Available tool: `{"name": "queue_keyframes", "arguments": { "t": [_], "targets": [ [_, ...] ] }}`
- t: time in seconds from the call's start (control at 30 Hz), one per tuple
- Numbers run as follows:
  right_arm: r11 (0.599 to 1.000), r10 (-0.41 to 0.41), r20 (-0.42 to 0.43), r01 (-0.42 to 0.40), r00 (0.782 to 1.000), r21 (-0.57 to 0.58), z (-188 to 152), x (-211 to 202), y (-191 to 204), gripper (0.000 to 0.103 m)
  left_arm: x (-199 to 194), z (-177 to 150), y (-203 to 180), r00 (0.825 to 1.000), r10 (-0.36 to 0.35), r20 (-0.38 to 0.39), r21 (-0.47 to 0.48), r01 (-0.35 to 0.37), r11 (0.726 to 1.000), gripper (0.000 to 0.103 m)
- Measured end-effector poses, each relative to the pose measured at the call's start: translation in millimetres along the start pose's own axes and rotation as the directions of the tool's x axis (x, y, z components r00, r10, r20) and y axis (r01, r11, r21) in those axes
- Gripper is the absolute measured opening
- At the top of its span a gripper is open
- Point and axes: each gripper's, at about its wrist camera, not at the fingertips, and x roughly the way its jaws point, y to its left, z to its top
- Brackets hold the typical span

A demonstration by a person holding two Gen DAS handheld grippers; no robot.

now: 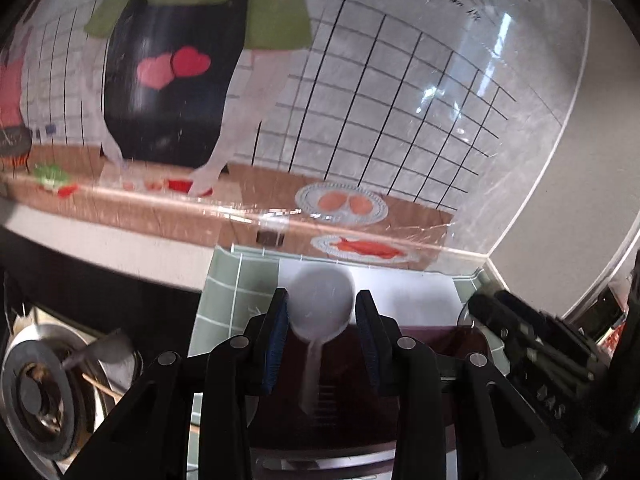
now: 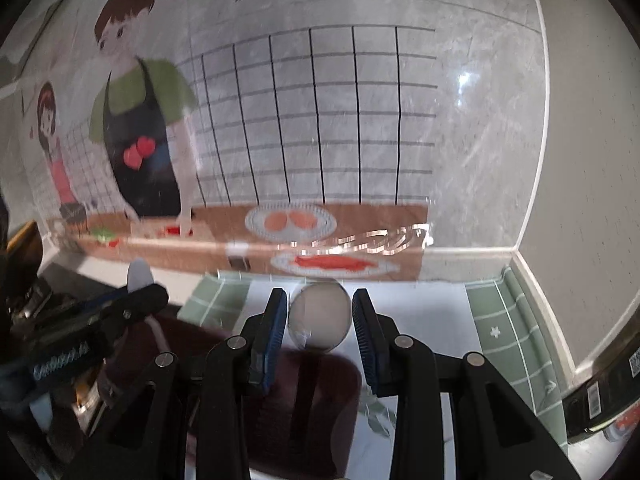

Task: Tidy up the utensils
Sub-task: 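Lift both spoons and drop them into the purple caddy, opening both tools, then grasp a wooden chopstick from the tablecloth with the right tool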

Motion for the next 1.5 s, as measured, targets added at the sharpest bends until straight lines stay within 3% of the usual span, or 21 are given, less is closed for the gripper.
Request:
{"name": "queue_keyframes", "arguments": {
  "t": [0.07, 0.1, 0.4, 0.53, 0.67, 0.77, 0.87, 0.93, 1.03, 1.17, 1.3, 1.5],
  "targets": [
    [1.0, 0.0, -0.024, 0.0, 1.0, -0.009, -2.8, -3.1, 0.5, 0.049, -1.3, -1.2, 1.5, 1.0, -0.024, -0.016, -0.01, 0.024, 1.0, 0.052],
    [1.0, -0.004, -0.028, 0.004, 1.0, -0.009, -4.4, -6.6, 0.0, 0.054, -3.8, -1.4, 2.3, 0.999, -0.031, -0.02, -0.014, 0.031, 0.999, 0.055],
    [0.997, -0.067, -0.046, 0.065, 0.997, -0.031, -27.9, -73.4, -15.5, 0.064, -82.4, -14.3, 26.5, 1.0, -0.008, -0.003, -0.064, 0.008, 0.998, 0.056],
    [0.997, -0.055, -0.153, 0.047, 0.987, -0.058, -58.9, -81.8, -13.9, 0.064, -112.4, -41.8, 38.9, 0.998, 0.022, -0.053, -0.056, -0.025, 0.998, 0.056],
    [0.998, 0.003, -0.294, -0.023, 0.956, -0.065, -110.8, -91.4, -2.6, 0.064, -129.6, -84.2, 46.2, 0.989, 0.029, -0.146, 0.001, -0.03, 1.0, 0.056],
    [0.991, 0.052, -0.37, -0.092, 0.928, -0.093, -144.6, -104.1, 14.9, 0.059, -137.9, -112.8, 51.4, 0.979, 0.013, -0.204, 0.019, -0.009, 1.0, 0.056],
    [0.978, 0.118, -0.428, -0.178, 0.896, -0.104, -166.0, -113.4, 33.6, 0.038, -147.9, -137.9, 57.4, 0.971, -0.006, -0.24, 0.002, 0.006, 1.0, 0.056],
    [0.971, 0.144, -0.451, -0.213, 0.881, -0.106, -172.9, -114.1, 42.4, 0.029, -151.0, -148.1, 60.2, 0.966, -0.011, -0.257, -0.007, 0.009, 1.0, 0.056],
    [0.968, 0.141, -0.456, -0.219, 0.878, -0.122, -174.6, -106.7, 54.1, 0.023, -156.2, -162.1, 59.2, 0.961, -0.013, -0.278, 0.003, 0.014, 1.0, 0.056],
    [0.964, 0.17, -0.487, -0.247, 0.857, -0.097, -172.5, -85.3, 66.1, 0.02, -163.2, -171.4, 54.7, 0.957, 0.003, -0.292, 0.033, 0.007, 0.999, 0.056],
    [0.966, 0.13, -0.528, -0.227, 0.839, -0.123, -178.1, -64.3, 70.9, 0.012, -169.2, -173.3, 52.6, 0.956, 0.001, -0.295, 0.049, 0.014, 0.999, 0.056],
    [0.958, 0.085, -0.535, -0.217, 0.841, -0.19, -178.7, -73.6, 67.8, 0.005, -162.7, -177.4, 48.6, 0.945, 0.018, -0.328, 0.083, 0.009, 0.997, 0.056]
  ]
}}
